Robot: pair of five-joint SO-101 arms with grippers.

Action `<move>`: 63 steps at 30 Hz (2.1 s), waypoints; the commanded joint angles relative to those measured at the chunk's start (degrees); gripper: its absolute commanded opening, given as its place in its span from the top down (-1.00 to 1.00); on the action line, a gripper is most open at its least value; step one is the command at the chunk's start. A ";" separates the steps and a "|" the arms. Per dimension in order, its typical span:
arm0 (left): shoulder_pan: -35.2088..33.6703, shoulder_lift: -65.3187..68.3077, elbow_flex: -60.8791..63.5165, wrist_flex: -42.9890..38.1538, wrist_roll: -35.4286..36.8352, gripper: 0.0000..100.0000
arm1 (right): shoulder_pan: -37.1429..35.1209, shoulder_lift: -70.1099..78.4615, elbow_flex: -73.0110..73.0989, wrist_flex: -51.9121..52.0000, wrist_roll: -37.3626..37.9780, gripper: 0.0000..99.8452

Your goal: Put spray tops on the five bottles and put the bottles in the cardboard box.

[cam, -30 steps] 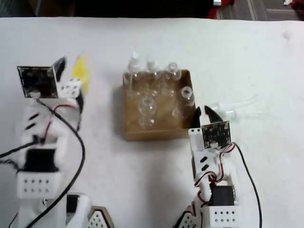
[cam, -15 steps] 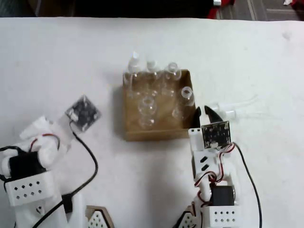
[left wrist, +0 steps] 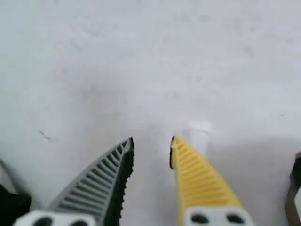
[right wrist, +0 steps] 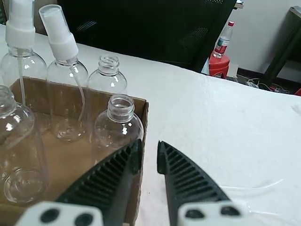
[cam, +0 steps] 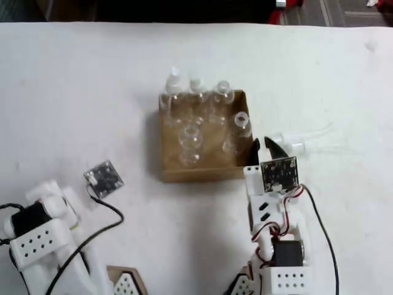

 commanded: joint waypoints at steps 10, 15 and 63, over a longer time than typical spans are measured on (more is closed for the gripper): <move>-11.65 -1.10 5.27 -4.84 -12.22 0.73 | -0.31 -0.31 0.44 -0.75 0.62 0.90; -14.02 -1.10 12.84 -13.01 -12.31 0.62 | -0.40 -0.31 0.44 -0.75 0.62 0.90; -11.03 -1.19 12.92 -13.01 -13.45 0.62 | -3.38 -0.31 0.44 0.75 4.92 0.90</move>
